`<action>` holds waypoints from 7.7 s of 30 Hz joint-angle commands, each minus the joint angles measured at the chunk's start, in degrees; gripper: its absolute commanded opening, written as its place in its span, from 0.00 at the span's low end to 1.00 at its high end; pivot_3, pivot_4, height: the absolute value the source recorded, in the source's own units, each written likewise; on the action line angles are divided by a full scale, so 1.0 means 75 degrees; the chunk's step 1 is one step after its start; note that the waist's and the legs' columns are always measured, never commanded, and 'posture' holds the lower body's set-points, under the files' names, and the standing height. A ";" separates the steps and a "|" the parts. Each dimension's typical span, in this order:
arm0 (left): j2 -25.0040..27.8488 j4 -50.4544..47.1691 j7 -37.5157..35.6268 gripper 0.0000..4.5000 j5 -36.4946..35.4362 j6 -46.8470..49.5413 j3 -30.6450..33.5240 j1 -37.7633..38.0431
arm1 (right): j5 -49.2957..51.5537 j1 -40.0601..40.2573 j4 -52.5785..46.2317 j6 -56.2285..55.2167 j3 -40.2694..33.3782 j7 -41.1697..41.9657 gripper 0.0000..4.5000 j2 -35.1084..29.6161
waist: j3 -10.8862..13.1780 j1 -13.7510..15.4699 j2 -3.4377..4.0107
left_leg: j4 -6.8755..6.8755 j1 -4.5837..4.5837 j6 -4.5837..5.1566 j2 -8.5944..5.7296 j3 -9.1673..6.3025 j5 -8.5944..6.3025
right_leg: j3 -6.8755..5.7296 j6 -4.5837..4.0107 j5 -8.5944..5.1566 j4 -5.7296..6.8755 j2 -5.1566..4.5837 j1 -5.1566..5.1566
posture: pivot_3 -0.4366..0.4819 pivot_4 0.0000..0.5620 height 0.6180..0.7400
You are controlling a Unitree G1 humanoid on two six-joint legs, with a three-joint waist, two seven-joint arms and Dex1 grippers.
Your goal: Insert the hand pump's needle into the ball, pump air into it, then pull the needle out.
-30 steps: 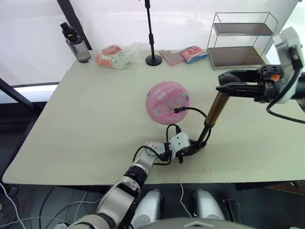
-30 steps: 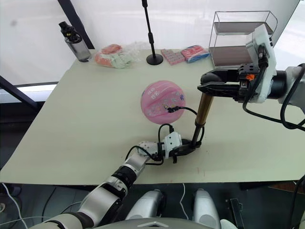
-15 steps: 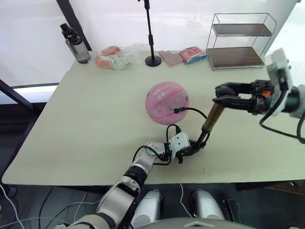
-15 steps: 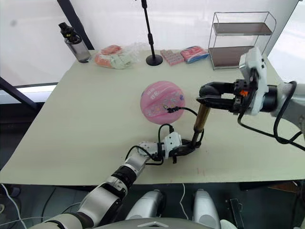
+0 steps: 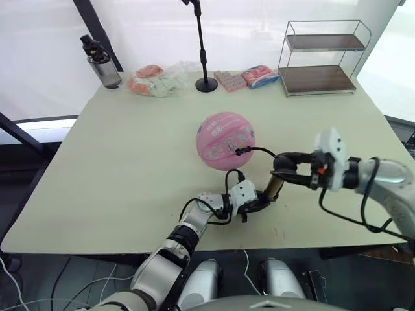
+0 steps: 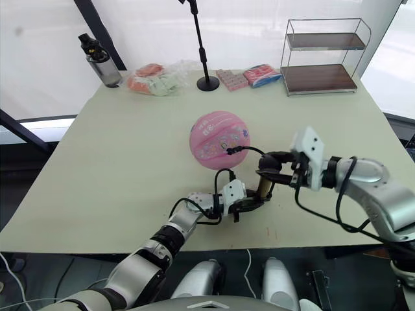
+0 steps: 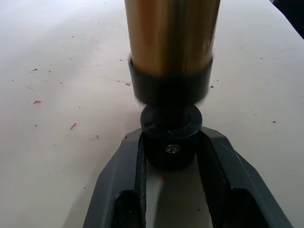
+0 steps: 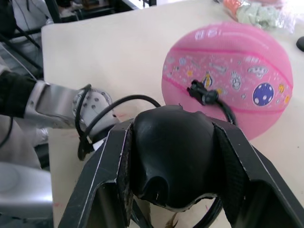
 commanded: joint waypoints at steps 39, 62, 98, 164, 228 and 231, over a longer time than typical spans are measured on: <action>0.0106 0.0448 -0.0160 0.24 0.0266 0.0063 -0.0168 0.0273 | 0.2859 -0.3828 0.0800 0.2969 -0.2504 0.0164 0.38 -0.1801 | 0.0080 0.0071 0.0005 | 0.0002 -0.0031 0.0001 -0.0008 -0.0004 0.0000 | -0.0007 -0.0024 0.0014 -0.0006 -0.0017 -0.0019 | 0.48 0.27 1.00; 0.0081 0.0492 -0.0123 0.24 0.0275 0.0044 -0.0156 0.0224 | 0.2632 -0.2821 0.0305 0.3027 -0.1820 -0.0043 0.38 -0.1148 | 0.0077 0.0167 0.0009 | 0.0011 -0.0078 0.0000 -0.0007 0.0016 0.0001 | 0.0012 -0.0029 0.0019 0.0015 -0.0014 -0.0086 | 0.48 0.27 1.00; 0.0076 0.0437 -0.0104 0.24 0.0267 0.0078 -0.0164 0.0259 | 0.0053 -0.0339 0.0191 0.0616 -0.0336 0.0386 0.38 0.0090 | -0.0051 -0.0012 0.0026 | 0.0002 0.0006 0.0001 -0.0003 0.0005 0.0000 | 0.0008 -0.0016 0.0009 0.0009 0.0003 0.0002 | 0.48 0.27 1.00; 0.0055 0.0474 -0.0120 0.24 0.0275 0.0030 -0.0125 0.0279 | 0.1756 -0.1300 -0.0085 0.1382 -0.1561 -0.0441 0.38 0.0667 | 0.0069 0.0024 0.0012 | 0.0014 -0.0056 0.0002 -0.0011 0.0028 0.0001 | 0.0028 -0.0041 0.0028 0.0033 -0.0008 -0.0079 | 0.48 0.27 1.00; -0.0007 0.0597 -0.0132 0.24 0.0292 -0.0053 -0.0100 0.0206 | 0.2727 -0.2696 0.0137 0.2307 -0.2300 -0.0294 0.38 -0.0575 | 0.0048 0.0127 0.0019 | 0.0017 -0.0059 0.0002 -0.0014 0.0012 0.0001 | 0.0006 -0.0040 0.0027 0.0024 -0.0018 -0.0064 | 0.48 0.27 1.00; -0.0007 0.0604 -0.0121 0.24 0.0296 -0.0053 -0.0103 0.0198 | 0.2212 -0.2074 -0.0076 0.1902 -0.1959 -0.0244 0.38 -0.0423 | 0.0040 0.0121 0.0018 | 0.0014 -0.0046 0.0002 -0.0010 0.0014 0.0001 | 0.0008 -0.0039 0.0027 0.0024 -0.0013 -0.0056 | 0.48 0.27 1.00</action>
